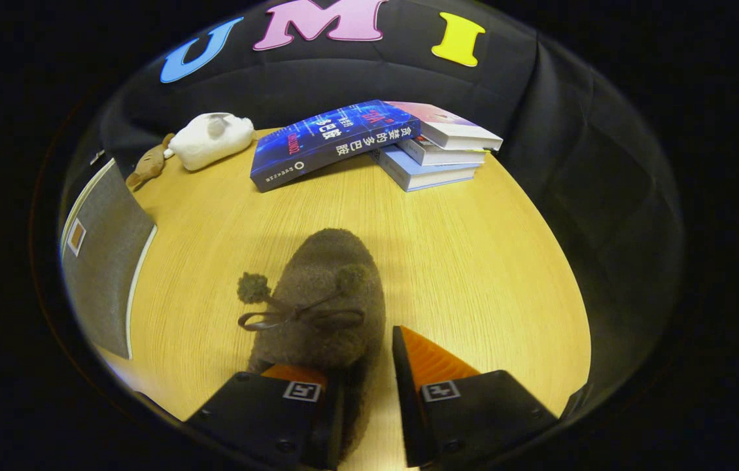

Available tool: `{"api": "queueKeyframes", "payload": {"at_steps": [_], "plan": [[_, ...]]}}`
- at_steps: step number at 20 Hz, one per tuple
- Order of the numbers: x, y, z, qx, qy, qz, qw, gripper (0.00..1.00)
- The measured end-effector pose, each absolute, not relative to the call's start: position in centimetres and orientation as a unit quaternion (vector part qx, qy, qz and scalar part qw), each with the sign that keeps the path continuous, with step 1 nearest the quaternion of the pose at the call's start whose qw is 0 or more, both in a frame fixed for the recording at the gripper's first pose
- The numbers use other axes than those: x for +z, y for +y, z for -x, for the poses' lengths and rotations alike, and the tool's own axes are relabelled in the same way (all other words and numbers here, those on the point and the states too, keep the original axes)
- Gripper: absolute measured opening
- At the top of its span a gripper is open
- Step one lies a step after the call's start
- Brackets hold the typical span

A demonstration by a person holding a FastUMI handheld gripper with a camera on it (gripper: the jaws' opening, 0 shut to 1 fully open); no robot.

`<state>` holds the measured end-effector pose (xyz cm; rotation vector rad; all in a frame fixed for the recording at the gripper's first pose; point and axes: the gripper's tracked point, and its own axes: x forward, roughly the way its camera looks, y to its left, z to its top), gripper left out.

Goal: Open the storage box then place both shoes into the box .Put the left shoe in first, then the right shoe, with the right side of both shoes facing outward in a uniform manner.

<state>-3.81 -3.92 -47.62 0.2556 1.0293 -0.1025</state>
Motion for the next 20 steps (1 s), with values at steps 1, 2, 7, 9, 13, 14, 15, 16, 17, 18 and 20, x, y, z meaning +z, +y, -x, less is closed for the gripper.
{"api": "queueKeyframes", "payload": {"at_steps": [1, 2, 7, 9, 13, 14, 15, 16, 17, 18, 20], "plan": [[-48.2, -4.5, 3.4, -0.059, 0.487, -0.113, 0.864, 0.24], [-47.9, -4.7, 3.7, -0.068, 0.488, -0.108, 0.863, 0.2], [-44.7, -4.4, 3.8, -0.08, 0.475, -0.164, 0.861, 0.05], [-42.2, -4.4, 3.6, -0.078, 0.465, -0.174, 0.865, 0.05], [-35.7, -3.1, 1.8, -0.062, 0.436, -0.181, 0.88, 0.05], [-33.9, -2.2, 1.1, -0.054, 0.427, -0.187, 0.883, 0.05], [-32.2, -1.1, 0.4, -0.045, 0.421, -0.193, 0.885, 0.05], [-30.6, 0.1, -0.3, -0.036, 0.416, -0.2, 0.887, 0.05], [-29.0, 1.5, -1.0, -0.026, 0.412, -0.206, 0.887, 0.05], [-27.3, 3.0, -1.7, -0.015, 0.41, -0.215, 0.886, 0.05], [-24.6, 6.0, -3.0, 0.003, 0.405, -0.232, 0.884, 0.05]]}}
